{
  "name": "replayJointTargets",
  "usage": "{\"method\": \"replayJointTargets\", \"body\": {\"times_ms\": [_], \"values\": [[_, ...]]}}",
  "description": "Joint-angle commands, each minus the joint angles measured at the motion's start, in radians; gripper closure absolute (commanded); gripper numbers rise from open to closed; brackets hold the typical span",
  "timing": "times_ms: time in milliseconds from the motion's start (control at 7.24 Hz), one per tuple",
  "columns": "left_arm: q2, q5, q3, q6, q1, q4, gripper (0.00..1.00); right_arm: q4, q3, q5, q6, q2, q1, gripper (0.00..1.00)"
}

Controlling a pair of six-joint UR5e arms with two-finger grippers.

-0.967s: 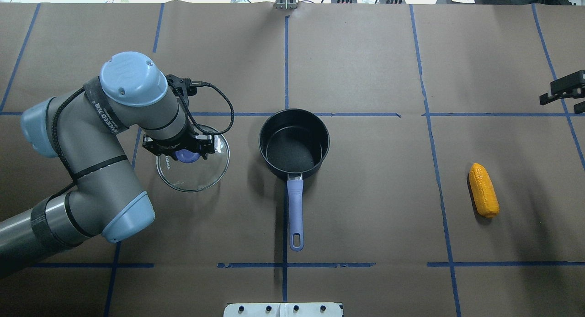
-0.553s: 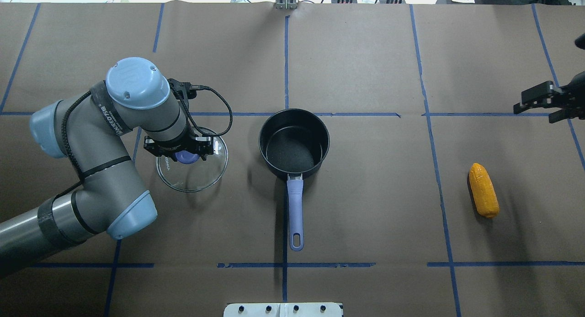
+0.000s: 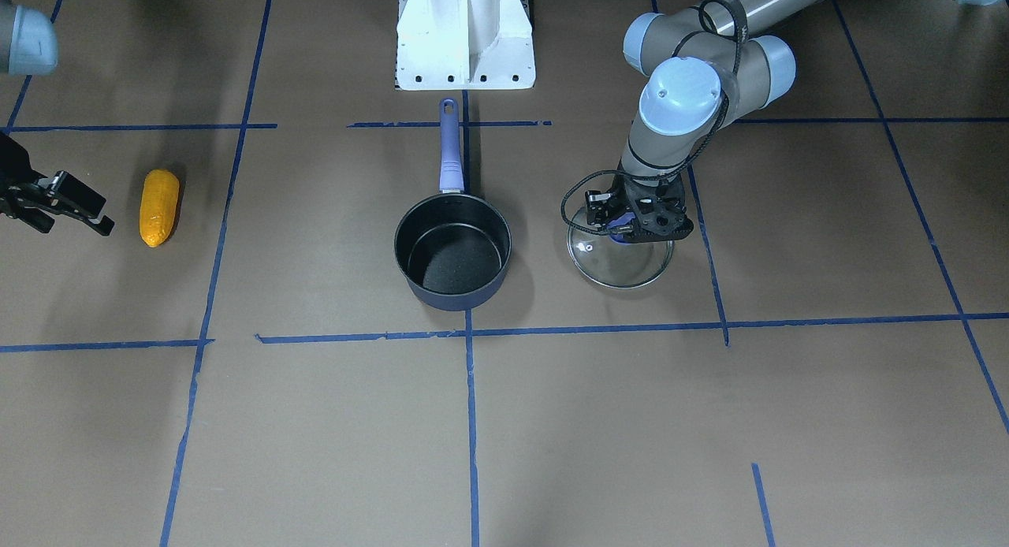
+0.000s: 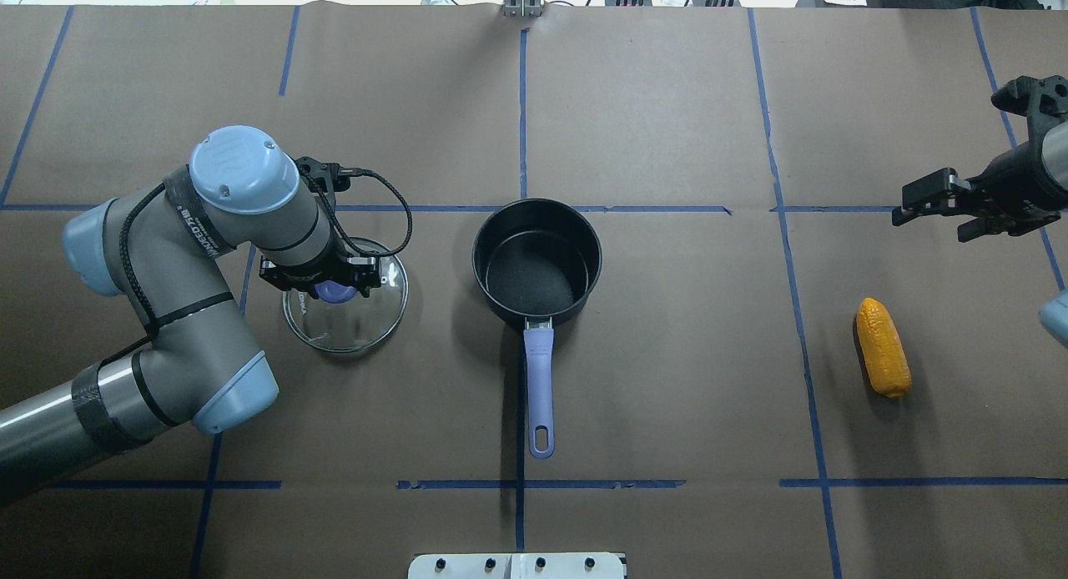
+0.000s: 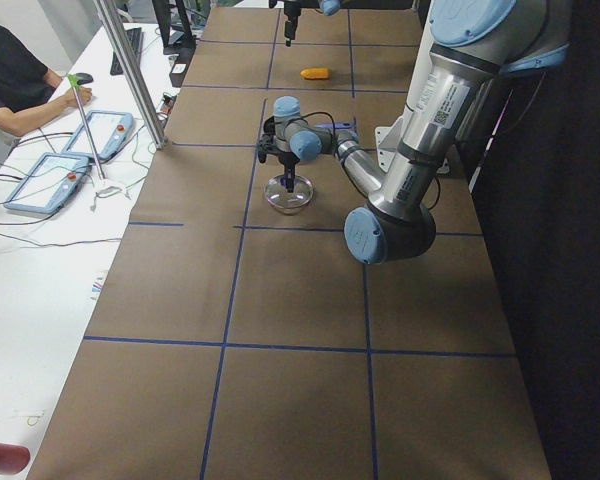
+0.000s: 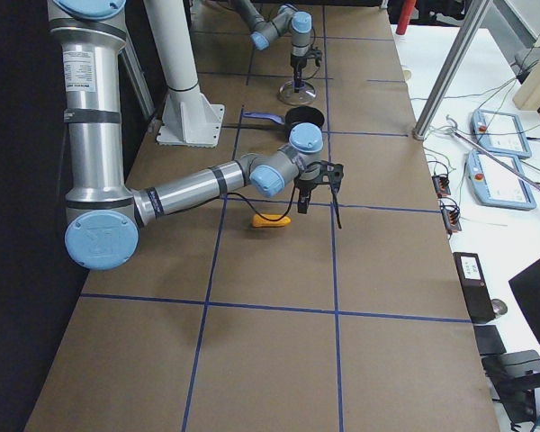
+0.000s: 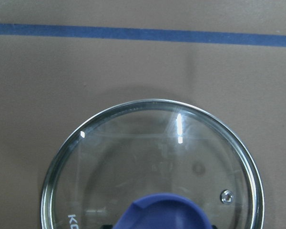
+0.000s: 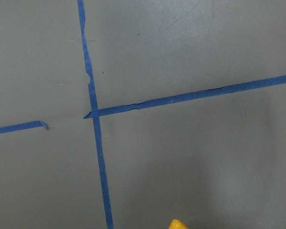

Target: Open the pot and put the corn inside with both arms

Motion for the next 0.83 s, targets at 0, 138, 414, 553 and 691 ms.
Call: {"method": "replayJointTargets", "body": {"times_ms": [0,138,414,553,691], "values": [[0.001,-0.001,-0.001,0.003,0.000,0.002,0.05,0.000,0.001,-0.002,0.003,0.000,-0.009,0.00],[0.001,-0.001,-0.007,0.001,-0.001,0.003,0.00,0.000,0.001,-0.006,0.003,0.000,-0.018,0.00],[0.000,0.000,-0.022,0.001,-0.006,0.013,0.00,0.020,0.001,-0.067,0.039,-0.009,-0.074,0.00],[-0.002,-0.003,-0.037,0.001,-0.015,0.017,0.00,0.050,0.001,-0.072,0.058,-0.029,-0.091,0.00],[-0.003,-0.003,-0.066,0.001,-0.020,0.066,0.00,0.095,-0.001,-0.104,0.090,-0.052,-0.125,0.00]]}}
